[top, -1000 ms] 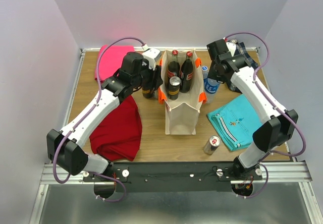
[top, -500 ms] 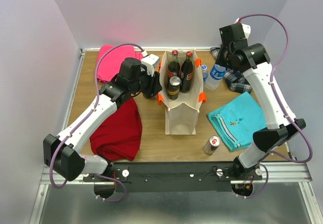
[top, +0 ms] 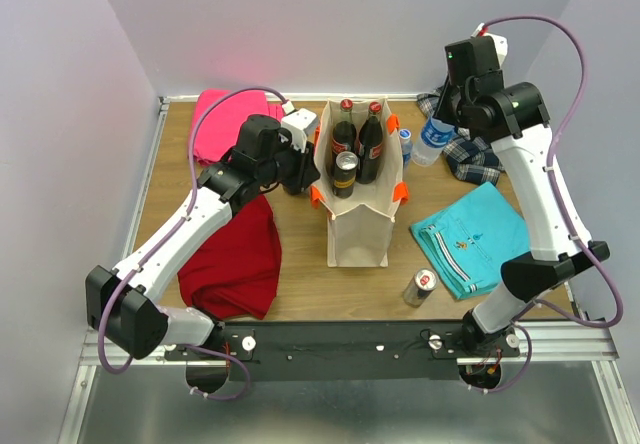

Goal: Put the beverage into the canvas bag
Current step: Pick up the drink from the center of the board, then place the drink in the canvas bag.

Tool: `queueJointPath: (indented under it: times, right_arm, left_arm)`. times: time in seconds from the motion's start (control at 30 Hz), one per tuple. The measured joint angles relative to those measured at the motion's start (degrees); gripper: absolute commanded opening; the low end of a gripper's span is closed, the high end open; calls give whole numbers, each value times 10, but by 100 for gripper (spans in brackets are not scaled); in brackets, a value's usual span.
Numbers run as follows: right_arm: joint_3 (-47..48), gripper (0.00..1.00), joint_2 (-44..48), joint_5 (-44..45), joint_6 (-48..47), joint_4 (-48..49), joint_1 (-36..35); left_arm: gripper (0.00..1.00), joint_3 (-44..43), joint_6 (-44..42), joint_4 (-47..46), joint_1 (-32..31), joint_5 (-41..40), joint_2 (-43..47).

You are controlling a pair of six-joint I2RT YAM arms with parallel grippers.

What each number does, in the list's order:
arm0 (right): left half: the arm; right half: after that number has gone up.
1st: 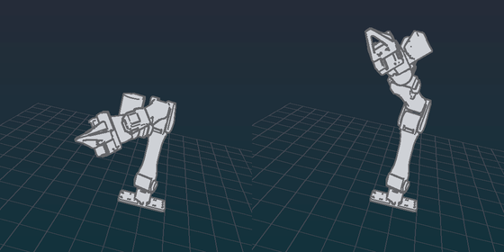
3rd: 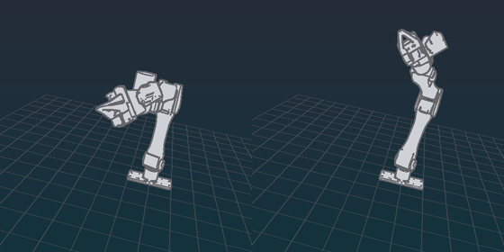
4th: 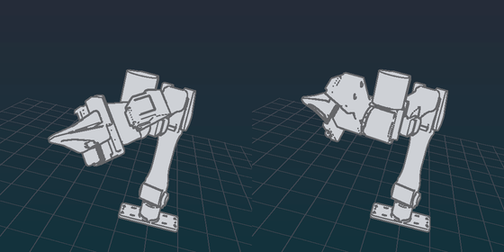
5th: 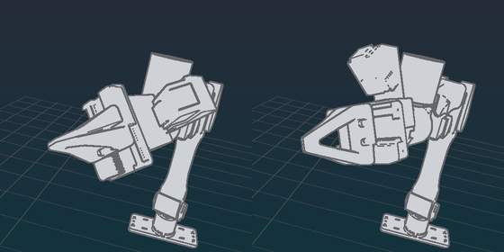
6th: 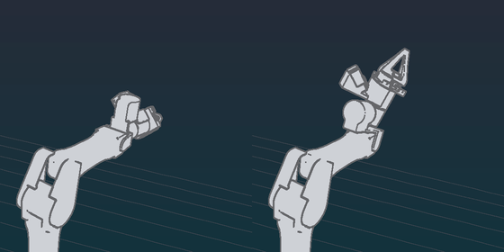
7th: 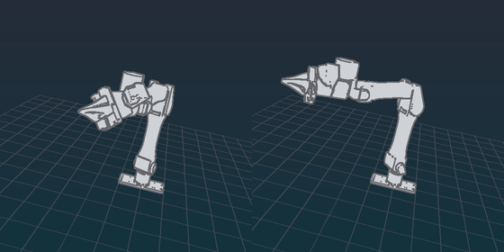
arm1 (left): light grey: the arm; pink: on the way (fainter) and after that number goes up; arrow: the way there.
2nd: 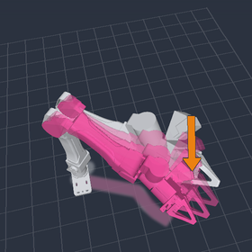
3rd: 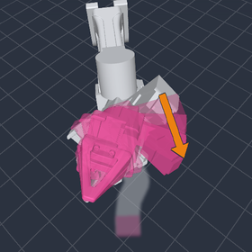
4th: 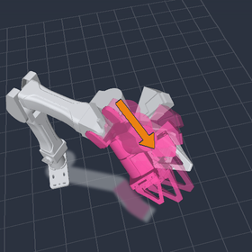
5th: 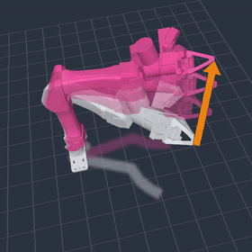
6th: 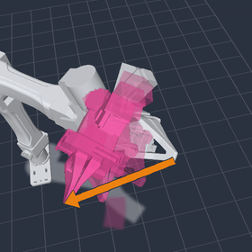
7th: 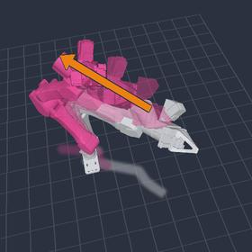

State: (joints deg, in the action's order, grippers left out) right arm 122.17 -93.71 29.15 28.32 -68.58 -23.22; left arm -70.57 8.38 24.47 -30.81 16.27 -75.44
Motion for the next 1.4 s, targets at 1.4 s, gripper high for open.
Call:
queueJointPath:
  times: [1.4]
  right_arm:
    - [11,1,81,-72,-70,146,0]
  left_arm:
    - [14,-7,24,-30,-4,53,-26]
